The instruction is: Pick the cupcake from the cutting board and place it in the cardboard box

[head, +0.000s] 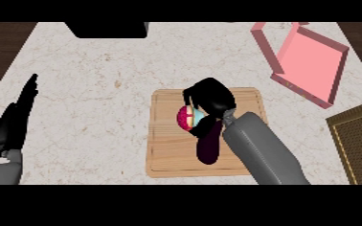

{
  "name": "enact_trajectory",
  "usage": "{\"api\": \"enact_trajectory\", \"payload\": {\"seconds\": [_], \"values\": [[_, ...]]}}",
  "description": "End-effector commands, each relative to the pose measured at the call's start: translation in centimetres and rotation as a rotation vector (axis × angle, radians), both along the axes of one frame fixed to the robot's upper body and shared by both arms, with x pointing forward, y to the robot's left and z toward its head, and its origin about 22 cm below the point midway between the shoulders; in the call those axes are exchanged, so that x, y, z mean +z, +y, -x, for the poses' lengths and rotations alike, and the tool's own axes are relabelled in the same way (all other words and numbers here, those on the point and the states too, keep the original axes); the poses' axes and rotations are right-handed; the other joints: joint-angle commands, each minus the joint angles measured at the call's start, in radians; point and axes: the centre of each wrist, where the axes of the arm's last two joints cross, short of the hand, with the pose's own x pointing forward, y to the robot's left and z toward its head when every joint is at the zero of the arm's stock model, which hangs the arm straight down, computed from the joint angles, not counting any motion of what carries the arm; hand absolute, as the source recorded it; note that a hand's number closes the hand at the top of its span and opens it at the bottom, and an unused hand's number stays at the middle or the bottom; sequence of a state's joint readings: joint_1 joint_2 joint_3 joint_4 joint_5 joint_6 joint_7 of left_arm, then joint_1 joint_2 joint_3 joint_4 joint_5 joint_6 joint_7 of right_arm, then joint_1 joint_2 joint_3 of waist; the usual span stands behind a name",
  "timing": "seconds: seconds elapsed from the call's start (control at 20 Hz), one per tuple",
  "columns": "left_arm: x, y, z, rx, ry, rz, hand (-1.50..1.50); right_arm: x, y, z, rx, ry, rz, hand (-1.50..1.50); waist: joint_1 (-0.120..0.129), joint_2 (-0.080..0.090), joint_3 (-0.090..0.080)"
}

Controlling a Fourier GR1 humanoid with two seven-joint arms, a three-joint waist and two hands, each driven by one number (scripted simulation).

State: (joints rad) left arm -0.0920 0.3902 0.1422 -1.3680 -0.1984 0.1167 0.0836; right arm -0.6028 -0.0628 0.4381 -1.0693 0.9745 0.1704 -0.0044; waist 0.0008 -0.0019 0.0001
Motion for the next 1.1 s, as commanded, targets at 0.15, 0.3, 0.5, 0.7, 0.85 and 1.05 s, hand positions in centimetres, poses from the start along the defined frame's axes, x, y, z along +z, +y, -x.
{"api": "enact_trajectory", "payload": {"seconds": [0.15, 0.3, 0.5, 0.7, 0.85, 1.05], "values": [[-0.7, 1.2, 1.2, 0.075, 0.011, 0.007, 0.00, 5.4, -23.9, -2.5, -0.278, -0.153, 0.071, 1.50, -0.083, 0.010, 0.008], [-1.0, 1.7, 1.7, 0.091, 0.009, 0.007, 0.00, 8.3, -31.7, -1.0, -0.365, -0.220, 0.084, 1.50, -0.092, 0.019, 0.011], [-0.4, 1.3, 1.2, 0.059, -0.014, 0.009, 0.00, 14.1, -39.3, 1.2, -0.392, -0.361, -0.027, 1.50, -0.052, 0.020, 0.011], [-0.6, 0.5, 0.6, 0.023, -0.015, 0.013, 0.00, 16.8, -43.2, 3.1, -0.299, -0.512, -0.150, 1.50, -0.024, 0.027, 0.012], [-0.6, 0.2, 0.1, -0.015, -0.015, 0.027, 0.00, 17.5, -46.0, 4.7, -0.265, -0.529, -0.226, 1.50, 0.015, 0.030, 0.009], [1.3, -1.2, -2.0, -0.033, -0.040, 0.011, 0.00, 17.7, -47.6, 5.2, -0.211, -0.437, -0.294, 1.50, 0.043, 0.028, 0.007]]}}
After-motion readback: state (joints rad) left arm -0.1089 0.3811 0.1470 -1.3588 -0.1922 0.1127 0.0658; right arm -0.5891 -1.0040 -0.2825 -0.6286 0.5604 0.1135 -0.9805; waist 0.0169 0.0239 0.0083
